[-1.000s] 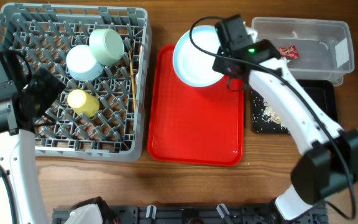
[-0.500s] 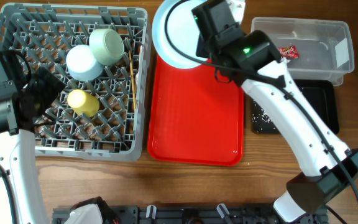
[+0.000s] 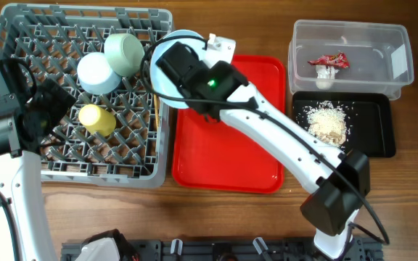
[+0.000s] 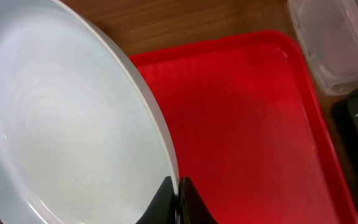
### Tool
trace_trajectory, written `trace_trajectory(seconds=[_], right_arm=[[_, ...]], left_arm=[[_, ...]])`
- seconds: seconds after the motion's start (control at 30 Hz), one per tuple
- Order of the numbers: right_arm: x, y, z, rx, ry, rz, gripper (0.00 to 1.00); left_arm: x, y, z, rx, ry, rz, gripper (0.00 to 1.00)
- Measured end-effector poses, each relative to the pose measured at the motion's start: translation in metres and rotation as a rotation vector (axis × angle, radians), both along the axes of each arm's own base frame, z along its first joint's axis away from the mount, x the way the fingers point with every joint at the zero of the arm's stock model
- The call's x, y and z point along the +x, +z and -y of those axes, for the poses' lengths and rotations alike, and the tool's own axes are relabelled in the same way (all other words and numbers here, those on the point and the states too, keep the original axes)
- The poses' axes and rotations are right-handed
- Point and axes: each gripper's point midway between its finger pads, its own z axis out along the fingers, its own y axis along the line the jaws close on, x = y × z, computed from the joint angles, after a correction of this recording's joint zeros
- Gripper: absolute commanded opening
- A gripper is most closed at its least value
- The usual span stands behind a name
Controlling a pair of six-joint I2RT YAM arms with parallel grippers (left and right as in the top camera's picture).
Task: Sort waste into correct bins and load items into the dishwasher rack
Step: 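Carry the plate left into the dish rack with the right gripper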
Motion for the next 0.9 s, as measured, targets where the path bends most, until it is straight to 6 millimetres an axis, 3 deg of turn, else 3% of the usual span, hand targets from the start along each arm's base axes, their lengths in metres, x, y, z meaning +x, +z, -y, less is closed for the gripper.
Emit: trace_trajectory(seconds=[0.3, 0.5, 0.67, 0.73, 0.9], right_arm=[[-0.006, -0.011, -0.021, 0.067, 0.008, -0.029, 0.04], [-0.018, -0.008, -0.091, 0.363, 0.213, -0.137, 0.05], [-0.031, -0.004, -0.122, 0.486, 0.338, -0.206, 0.05], [-0.035, -0.011, -0.134, 0.52, 0.376, -0.239, 0.04], [-0.036, -0.05, -0.15, 0.533, 0.395, -0.323, 0.05]], left_arm=[[0.0, 0.0, 0.0, 0.0, 0.0, 0.0, 0.91], [0.0, 0.0, 0.0, -0.001, 0.0, -0.001, 0.91], [0.0, 0.0, 0.0, 0.0, 0.0, -0.001, 0.91], [0.0, 0.0, 0.0, 0.0, 0.0, -0.001, 0.91], [0.0, 0.0, 0.0, 0.0, 0.0, -0.001, 0.91]])
